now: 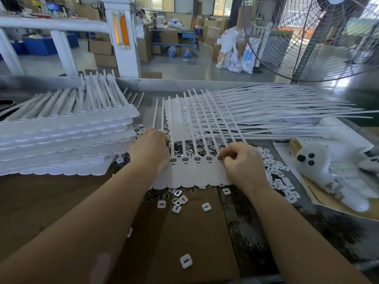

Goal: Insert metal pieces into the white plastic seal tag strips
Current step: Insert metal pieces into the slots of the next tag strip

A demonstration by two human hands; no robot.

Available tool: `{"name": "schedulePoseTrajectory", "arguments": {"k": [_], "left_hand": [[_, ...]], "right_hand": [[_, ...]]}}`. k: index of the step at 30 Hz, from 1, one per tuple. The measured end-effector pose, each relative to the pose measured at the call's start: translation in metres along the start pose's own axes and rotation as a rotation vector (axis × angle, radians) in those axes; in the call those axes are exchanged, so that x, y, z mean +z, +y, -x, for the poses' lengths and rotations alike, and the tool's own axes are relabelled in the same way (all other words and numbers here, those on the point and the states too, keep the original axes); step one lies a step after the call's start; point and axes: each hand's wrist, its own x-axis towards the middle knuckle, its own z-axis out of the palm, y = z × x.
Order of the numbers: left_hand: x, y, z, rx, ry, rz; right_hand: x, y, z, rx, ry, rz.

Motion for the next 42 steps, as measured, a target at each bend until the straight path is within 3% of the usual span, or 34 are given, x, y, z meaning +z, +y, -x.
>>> {"name": "schedulePoseTrajectory", "arguments": {"k": [8,15,18,22,28,36,40,42], "left_hand": [[-0.001,0.001,0.000,-0.027,0.027,0.103],[-0.007,0.003,0.004,-0.048,0.143,0.504],[-0.009,0.015,0.013,0.003,0.037,0.762],[-0.004,0.035,0.025,0.088,-0.144,0.882],[0.002,0.046,0.032,0.132,-0.206,0.879],[0.004,0.046,0.034,0.154,-0.242,0.893],[0.005,0.046,0.036,0.198,-0.246,0.866],[0.008,0.044,0.037,0.286,-0.222,0.727]], "right_hand": [[0.001,0.000,0.001,-0.010,0.006,0.002],[0.001,0.001,0.002,-0.011,0.008,-0.009],[0.001,-0.001,0.003,-0.013,0.025,-0.029],[0.000,-0.004,0.006,-0.111,0.073,-0.106],[-0.004,-0.009,0.008,-0.223,0.023,-0.325],[-0.015,-0.009,0.007,-0.109,-0.124,-0.508],[-0.017,-0.007,0.006,-0.056,-0.091,-0.485],[-0.019,-0.005,0.004,-0.028,-0.057,-0.452]]}}
